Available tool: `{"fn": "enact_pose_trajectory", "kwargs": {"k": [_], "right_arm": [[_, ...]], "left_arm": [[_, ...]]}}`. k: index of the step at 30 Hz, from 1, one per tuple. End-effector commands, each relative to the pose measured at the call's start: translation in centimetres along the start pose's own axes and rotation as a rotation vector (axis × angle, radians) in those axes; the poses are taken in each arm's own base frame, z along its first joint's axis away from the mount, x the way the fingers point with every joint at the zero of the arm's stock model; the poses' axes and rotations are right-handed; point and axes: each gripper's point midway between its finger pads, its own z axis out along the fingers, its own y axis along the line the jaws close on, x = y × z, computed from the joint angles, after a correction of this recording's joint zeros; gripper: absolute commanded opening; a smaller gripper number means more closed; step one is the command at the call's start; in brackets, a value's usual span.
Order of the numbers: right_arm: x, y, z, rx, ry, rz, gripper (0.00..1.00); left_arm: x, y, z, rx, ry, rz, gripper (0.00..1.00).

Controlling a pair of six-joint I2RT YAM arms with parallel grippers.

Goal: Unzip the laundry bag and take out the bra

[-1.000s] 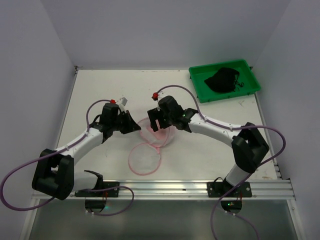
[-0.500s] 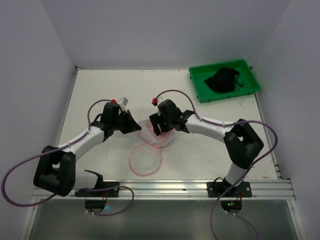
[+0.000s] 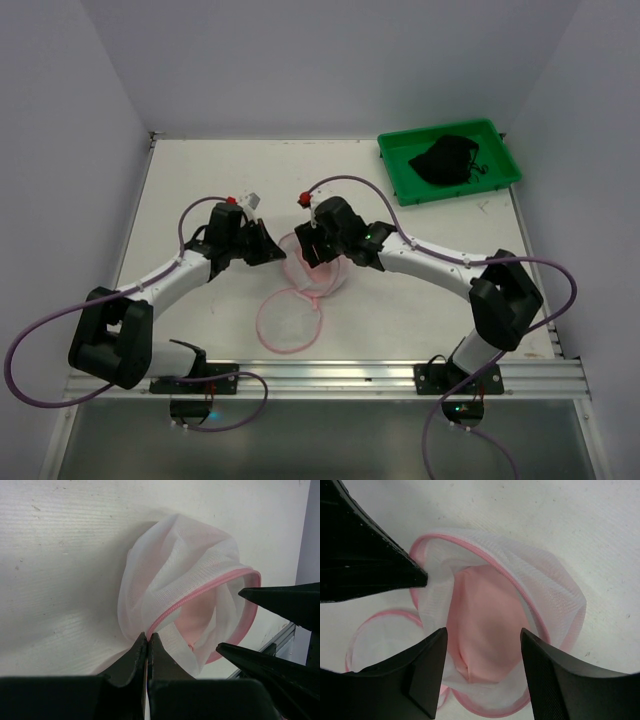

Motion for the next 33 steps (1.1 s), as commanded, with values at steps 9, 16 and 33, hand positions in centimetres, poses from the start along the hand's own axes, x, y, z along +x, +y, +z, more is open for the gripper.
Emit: {"fn": "enact_pose_trajectory", "kwargs": {"k": [9, 16, 33], "right_arm": [[-1.1, -0.4, 1.9, 0.04, -0.012, -0.017, 0.61], [0.4, -1.8, 3.6, 0.1, 0.035, -0.03, 0.67], [5.1, -1.1, 5.3, 0.013, 0.214, -0.037, 0.37]], "left_arm": [[-1.5, -2.5, -0.3, 0.069, -0.034, 0.027, 0.0], [-1.4, -2.4, -0.3, 0.065, -0.032, 0.026, 0.0], [-0.8, -1.5, 0.6, 0.04, -0.011, 0.019, 0.0]]}}
